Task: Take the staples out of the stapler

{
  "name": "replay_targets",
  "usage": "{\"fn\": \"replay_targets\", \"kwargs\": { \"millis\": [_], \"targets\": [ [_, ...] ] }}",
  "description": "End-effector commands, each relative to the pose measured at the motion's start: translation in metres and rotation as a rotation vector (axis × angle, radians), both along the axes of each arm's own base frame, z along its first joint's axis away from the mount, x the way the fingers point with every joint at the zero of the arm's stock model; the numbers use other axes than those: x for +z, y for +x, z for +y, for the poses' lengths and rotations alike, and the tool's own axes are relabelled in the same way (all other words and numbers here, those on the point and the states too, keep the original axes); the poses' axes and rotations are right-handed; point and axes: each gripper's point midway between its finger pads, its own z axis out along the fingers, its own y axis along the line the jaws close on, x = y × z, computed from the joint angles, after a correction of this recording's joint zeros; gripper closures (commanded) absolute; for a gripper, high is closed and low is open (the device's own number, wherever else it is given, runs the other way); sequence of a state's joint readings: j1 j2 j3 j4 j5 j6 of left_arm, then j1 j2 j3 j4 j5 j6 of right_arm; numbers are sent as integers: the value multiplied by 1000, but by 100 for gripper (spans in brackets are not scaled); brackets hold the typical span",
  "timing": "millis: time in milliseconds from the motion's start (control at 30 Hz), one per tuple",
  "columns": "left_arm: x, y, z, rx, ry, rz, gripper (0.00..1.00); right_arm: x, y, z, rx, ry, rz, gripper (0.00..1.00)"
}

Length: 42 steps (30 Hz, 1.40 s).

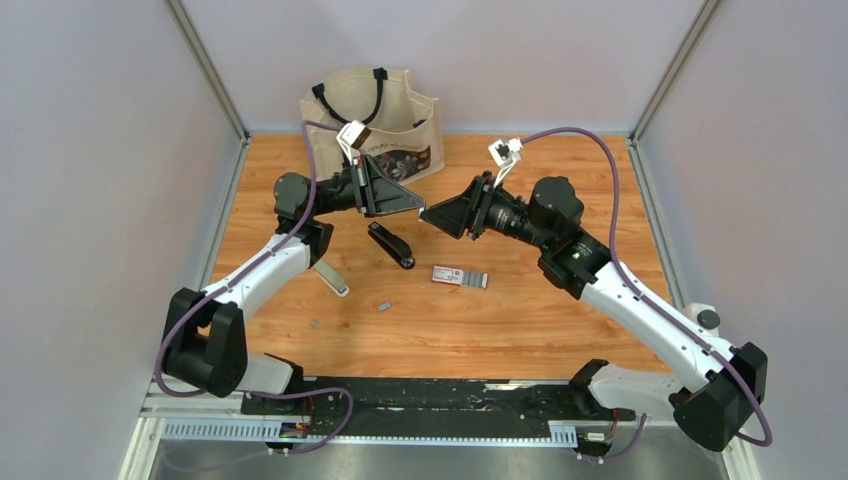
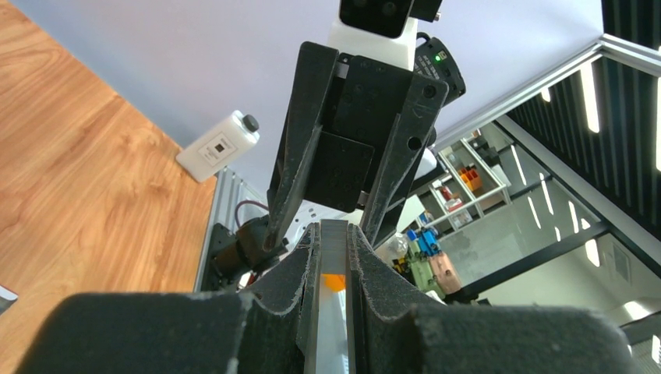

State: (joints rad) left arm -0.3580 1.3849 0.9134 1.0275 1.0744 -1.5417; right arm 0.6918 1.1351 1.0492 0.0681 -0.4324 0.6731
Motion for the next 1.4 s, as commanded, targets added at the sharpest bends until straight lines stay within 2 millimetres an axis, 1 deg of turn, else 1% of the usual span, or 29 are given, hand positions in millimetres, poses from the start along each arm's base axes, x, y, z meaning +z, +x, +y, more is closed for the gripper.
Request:
{"fn": "replay_targets", "kwargs": {
  "millis": [0,133,167,333,400,633,767,800,833,867,900,933,967,1000,1033,1067,1133,1167,1200,1233,1267,1300,1333,1367],
  "targets": [
    [8,-11,4,-1,-6,-79,85,36,-3,4,23,82,-66,55],
    [6,-10,4,2,2,-82,86,36,-2,7,31,91,-62,60],
    [6,-10,4,2,3,-80,85,37,-2,8,32,93,-60,63],
    [5,-9,3,5,3,-83,86,32,-3,12,37,87,-48,68],
    [5,-9,4,6,3,-86,86,30,-3,11,35,84,-43,71],
    [6,-4,4,22,7,-89,87,21,-4,6,18,68,-28,76],
    [4,-3,3,20,11,-95,84,18,-6,3,10,59,-25,84],
    [3,-3,3,25,18,-101,76,17,-6,2,3,56,-24,85],
    [1,-1,2,30,26,-98,70,13,-6,2,3,48,-20,86],
    [0,1,2,38,34,-103,64,14,-8,0,1,46,-23,86],
    [-6,6,1,56,65,-96,51,14,-7,-2,-8,43,-24,86],
    [-9,9,1,67,80,-93,45,8,-8,-3,-12,24,-11,86],
    [-11,12,1,69,98,-83,39,6,-10,-6,-15,14,-16,86],
    [-14,16,1,79,109,-94,29,4,-8,-8,-31,3,-16,86],
    [-16,20,2,88,115,-92,26,-4,-8,-10,-38,-22,2,86],
    [-15,24,3,94,122,-89,24,-4,-8,-12,-46,-30,-11,86],
    [-18,31,2,101,144,-117,24,-19,-8,-19,-69,-86,25,86],
    [-19,36,3,108,174,-93,24,-24,-7,-21,-82,-106,31,87],
    [-23,42,4,125,204,-159,23,-34,-3,-28,-115,-147,49,87],
    [-27,47,5,141,234,-181,23,-39,-1,-31,-130,-170,61,87],
    [-35,48,6,146,310,-119,23,-42,1,-36,-149,-186,68,87],
    [-51,57,10,175,404,-266,22,-51,8,-46,-205,-230,91,86],
    [-65,71,16,250,519,-286,22,-53,12,-52,-239,-246,102,84],
    [-77,63,18,230,631,-277,22,-56,15,-57,-262,-261,114,83]
  ]
}}
